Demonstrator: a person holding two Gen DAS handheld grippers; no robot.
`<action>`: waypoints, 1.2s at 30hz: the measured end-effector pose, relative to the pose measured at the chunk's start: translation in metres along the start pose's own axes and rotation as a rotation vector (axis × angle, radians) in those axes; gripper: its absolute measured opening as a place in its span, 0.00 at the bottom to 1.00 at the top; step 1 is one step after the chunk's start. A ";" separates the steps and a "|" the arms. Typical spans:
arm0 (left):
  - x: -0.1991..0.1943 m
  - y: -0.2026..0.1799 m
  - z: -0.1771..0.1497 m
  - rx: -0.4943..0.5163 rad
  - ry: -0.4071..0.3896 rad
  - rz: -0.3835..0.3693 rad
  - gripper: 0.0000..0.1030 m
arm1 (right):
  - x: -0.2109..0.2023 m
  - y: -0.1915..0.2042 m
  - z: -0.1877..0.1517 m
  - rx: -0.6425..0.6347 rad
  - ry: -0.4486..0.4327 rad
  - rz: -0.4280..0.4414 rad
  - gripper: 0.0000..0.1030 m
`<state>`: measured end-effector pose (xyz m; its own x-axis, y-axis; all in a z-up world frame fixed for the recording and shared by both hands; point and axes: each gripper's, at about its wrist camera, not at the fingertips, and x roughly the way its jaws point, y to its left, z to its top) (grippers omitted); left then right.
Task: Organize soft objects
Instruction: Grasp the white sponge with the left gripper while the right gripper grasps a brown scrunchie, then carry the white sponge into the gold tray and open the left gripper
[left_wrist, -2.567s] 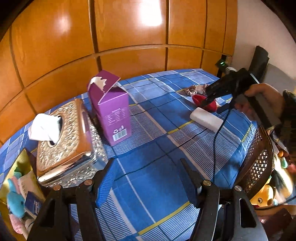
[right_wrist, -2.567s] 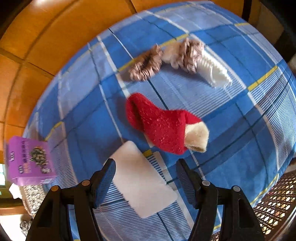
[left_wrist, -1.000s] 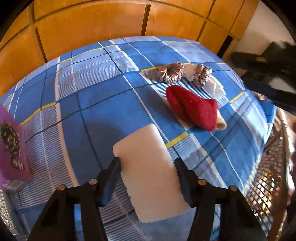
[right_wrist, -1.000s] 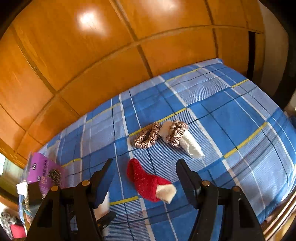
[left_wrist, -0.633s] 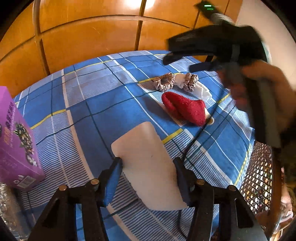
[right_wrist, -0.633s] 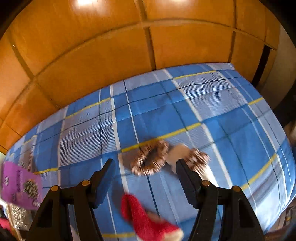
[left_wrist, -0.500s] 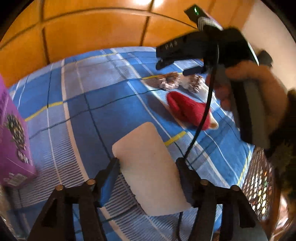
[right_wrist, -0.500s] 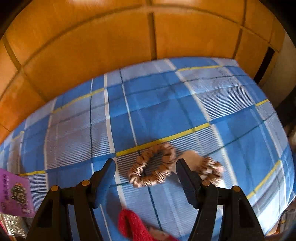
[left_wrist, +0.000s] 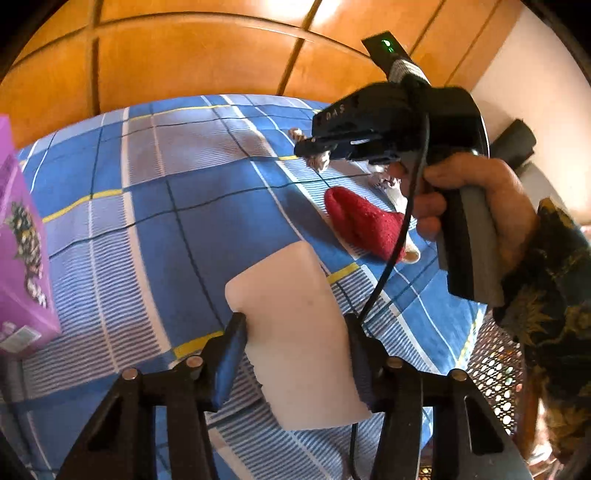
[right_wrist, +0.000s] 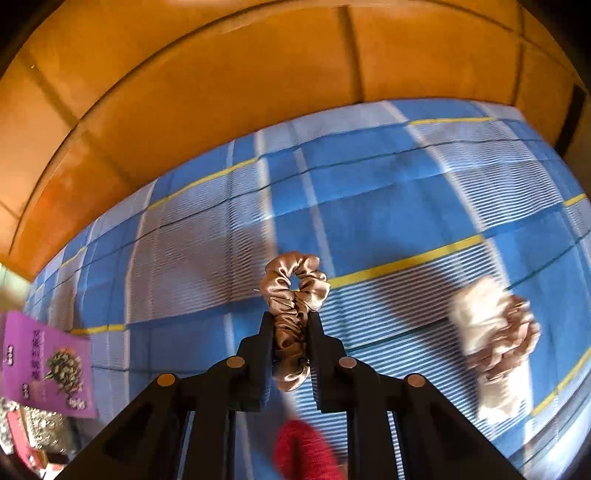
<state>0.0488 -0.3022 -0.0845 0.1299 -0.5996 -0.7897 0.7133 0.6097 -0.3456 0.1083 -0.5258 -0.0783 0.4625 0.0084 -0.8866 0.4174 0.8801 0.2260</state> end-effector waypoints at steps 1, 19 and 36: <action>-0.003 0.003 0.001 -0.011 -0.001 -0.004 0.51 | 0.003 0.003 -0.001 -0.017 0.016 -0.011 0.15; -0.110 0.014 0.099 -0.005 -0.262 0.131 0.53 | 0.025 0.026 -0.017 -0.189 0.041 -0.133 0.20; -0.239 0.205 0.092 -0.304 -0.415 0.562 0.53 | 0.027 0.040 -0.026 -0.327 -0.012 -0.214 0.21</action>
<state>0.2271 -0.0816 0.0798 0.7088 -0.2661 -0.6533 0.2505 0.9607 -0.1196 0.1169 -0.4785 -0.1035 0.4022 -0.1953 -0.8945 0.2345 0.9664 -0.1055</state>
